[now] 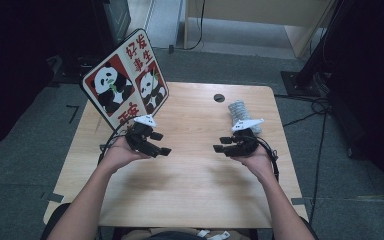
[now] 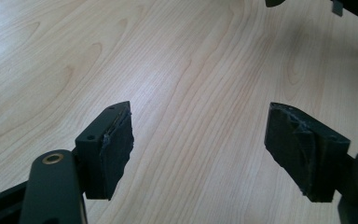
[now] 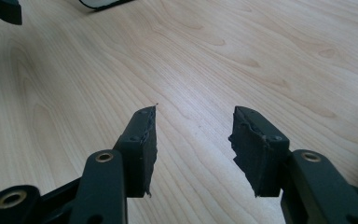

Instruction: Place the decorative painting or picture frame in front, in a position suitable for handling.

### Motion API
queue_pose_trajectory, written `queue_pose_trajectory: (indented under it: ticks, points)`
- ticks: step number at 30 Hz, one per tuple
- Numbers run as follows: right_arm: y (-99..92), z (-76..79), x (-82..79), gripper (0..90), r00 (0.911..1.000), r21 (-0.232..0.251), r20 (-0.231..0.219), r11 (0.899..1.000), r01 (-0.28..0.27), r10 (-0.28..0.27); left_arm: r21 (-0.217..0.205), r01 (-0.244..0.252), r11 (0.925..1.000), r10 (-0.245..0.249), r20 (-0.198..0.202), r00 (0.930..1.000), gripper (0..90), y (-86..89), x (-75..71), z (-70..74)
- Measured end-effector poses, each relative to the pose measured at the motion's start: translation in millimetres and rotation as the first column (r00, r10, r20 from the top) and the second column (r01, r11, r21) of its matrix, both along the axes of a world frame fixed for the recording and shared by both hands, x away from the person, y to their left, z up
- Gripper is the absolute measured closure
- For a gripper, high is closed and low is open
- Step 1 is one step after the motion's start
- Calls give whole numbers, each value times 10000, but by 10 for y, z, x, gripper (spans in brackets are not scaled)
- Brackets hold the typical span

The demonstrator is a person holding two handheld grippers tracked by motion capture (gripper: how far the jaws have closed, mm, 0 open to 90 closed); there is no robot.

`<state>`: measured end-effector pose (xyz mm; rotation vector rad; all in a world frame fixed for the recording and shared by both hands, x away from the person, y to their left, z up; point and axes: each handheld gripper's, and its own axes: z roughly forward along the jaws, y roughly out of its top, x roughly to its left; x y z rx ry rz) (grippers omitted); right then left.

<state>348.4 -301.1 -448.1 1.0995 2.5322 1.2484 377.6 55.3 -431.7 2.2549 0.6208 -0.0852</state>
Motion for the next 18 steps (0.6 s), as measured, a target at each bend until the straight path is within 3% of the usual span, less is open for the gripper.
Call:
queue_pose_trajectory:
  ticks: [5,11,18]
  points:
    - [26,-18,8,474,9995,-9,-300,10000,-69,69,-72,-39,10000,40,156,9999,247,35,7,10]
    - [50,-18,47,364,9983,180,-566,9997,-143,152,3,-130,9999,130,245,9996,248,64,9,13]
    - [31,-18,78,283,9971,175,-754,9998,75,-61,-129,-364,9993,367,280,9989,254,111,28,31]
